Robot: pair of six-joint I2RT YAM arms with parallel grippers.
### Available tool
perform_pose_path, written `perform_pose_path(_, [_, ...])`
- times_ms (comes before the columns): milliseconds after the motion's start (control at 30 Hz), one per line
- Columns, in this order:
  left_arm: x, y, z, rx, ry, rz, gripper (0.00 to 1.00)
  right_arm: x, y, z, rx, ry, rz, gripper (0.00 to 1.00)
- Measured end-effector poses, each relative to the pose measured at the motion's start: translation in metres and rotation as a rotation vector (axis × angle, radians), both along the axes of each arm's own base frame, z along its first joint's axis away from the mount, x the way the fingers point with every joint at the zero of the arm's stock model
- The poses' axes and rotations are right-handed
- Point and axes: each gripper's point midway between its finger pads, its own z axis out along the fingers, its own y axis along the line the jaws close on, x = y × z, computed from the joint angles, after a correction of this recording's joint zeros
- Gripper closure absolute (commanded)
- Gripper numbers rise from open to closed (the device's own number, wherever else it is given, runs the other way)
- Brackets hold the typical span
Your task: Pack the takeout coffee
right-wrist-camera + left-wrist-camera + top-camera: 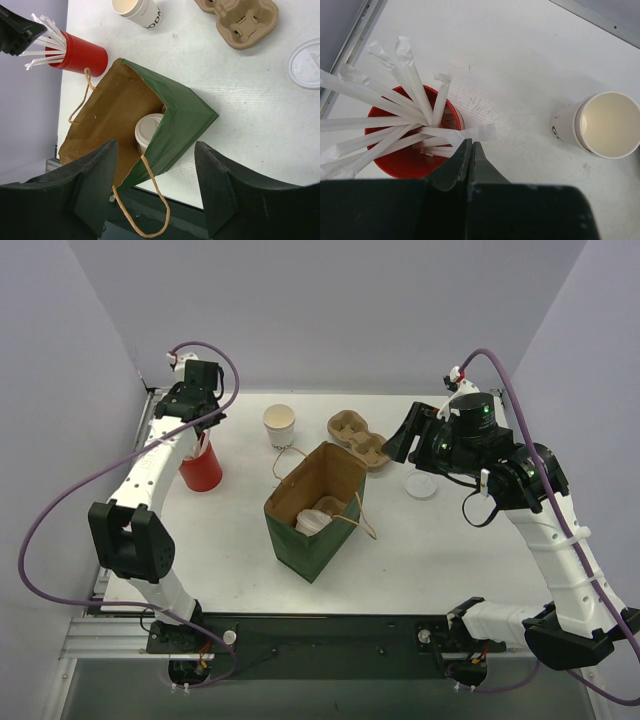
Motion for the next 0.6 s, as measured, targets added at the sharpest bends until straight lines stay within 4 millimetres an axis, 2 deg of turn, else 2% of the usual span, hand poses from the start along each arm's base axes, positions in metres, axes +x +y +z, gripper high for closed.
perform_pose_path(100, [-0.006,0.001,0.015,-0.001,-0.028,-0.005,1.00,0.000,0.000,0.000,0.000,0.000,0.000,0.42])
perform_pose_path(233, [-0.021,0.003,0.052,-0.014,-0.106,-0.017,1.00,0.000,0.000,-0.001,0.002,0.005,0.000,0.43])
perform_pose_path(367, [-0.045,0.008,0.091,-0.030,-0.203,-0.021,1.00,0.000,0.001,-0.002,0.002,0.007,0.001,0.42])
perform_pose_path(600, [-0.086,0.004,0.143,-0.096,-0.364,-0.082,1.00,0.000,0.000,-0.003,0.005,0.012,-0.006,0.43])
